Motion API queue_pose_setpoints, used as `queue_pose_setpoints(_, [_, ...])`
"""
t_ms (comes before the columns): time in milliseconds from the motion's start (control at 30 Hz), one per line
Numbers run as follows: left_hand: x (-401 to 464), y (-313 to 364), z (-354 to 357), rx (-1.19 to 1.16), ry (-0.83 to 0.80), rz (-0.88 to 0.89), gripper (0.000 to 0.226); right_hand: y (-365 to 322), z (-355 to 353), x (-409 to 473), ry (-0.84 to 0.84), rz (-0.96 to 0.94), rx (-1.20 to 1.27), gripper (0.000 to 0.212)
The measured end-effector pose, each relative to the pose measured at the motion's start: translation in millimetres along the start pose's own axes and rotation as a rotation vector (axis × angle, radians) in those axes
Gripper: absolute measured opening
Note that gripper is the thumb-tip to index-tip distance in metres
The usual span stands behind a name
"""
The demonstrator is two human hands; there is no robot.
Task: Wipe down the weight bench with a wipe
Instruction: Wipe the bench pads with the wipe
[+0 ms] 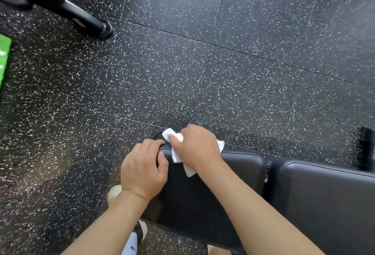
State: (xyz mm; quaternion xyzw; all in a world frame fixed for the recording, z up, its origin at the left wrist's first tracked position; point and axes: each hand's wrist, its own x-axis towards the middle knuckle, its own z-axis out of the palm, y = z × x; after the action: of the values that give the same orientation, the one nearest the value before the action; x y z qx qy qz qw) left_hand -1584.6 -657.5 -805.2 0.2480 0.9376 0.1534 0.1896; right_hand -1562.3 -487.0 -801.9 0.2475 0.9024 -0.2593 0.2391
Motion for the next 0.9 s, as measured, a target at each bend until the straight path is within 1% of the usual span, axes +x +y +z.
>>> queue_pose_setpoints(67, [0.4, 0.5, -2.8, -0.018, -0.002, 0.006, 0.037, 7.9, -2.1, -4.0, 0.001, -0.017, 0.026, 0.055])
queue_pose_setpoints(133, [-0.3, 2.0, -4.5, -0.035, 0.014, 0.010, 0.038, 26.9, -8.0, -9.2, 0.017, -0.006, 0.001, 0.058])
queue_pose_setpoints(267, [-1.5, 3.6, -10.9, -0.092, 0.042, 0.008, 0.039, 84.5, -31.9, -19.5, 0.031, 0.205, -0.074, 0.065])
queue_pose_setpoints(333, [-1.7, 4.0, -13.0, -0.110, 0.037, 0.005, 0.041, 100.6, -40.7, -24.9, 0.041, 0.264, -0.074, 0.063])
queue_pose_setpoints(433, [-11.8, -6.5, -14.3, -0.208, 0.024, -0.091, 0.048, 90.8, -40.3, -27.1, 0.045, 0.252, -0.127, 0.059])
queue_pose_setpoints(500, [-33.3, -20.4, -9.4, -0.277, 0.019, -0.186, 0.054, 63.9, -31.9, -23.9, 0.031, 0.202, -0.181, 0.056])
queue_pose_setpoints(633, [-91.7, -49.3, 4.1, -0.474, -0.021, -0.374, 0.072, -28.7, 3.8, -8.4, 0.095, 0.009, -0.184, 0.052])
queue_pose_setpoints(700, [-114.2, -51.2, 10.2, -0.567, -0.047, -0.445, 0.077, -75.9, 22.3, -3.8, 0.122, -0.185, -0.260, 0.049])
queue_pose_setpoints(767, [-127.2, -47.0, 14.0, -0.665, -0.053, -0.494, 0.075, -114.5, 41.0, -7.8, 0.091, -0.457, -0.427, 0.047])
queue_pose_setpoints(833, [-129.5, -41.6, 14.3, -0.764, -0.035, -0.538, 0.063, -138.0, 59.2, -21.1, 0.001, -0.696, -0.552, 0.048])
queue_pose_setpoints(900, [-130.5, -36.6, 14.6, -0.841, -0.009, -0.573, 0.058, -140.4, 64.5, -25.5, -0.073, -0.806, -0.604, 0.050])
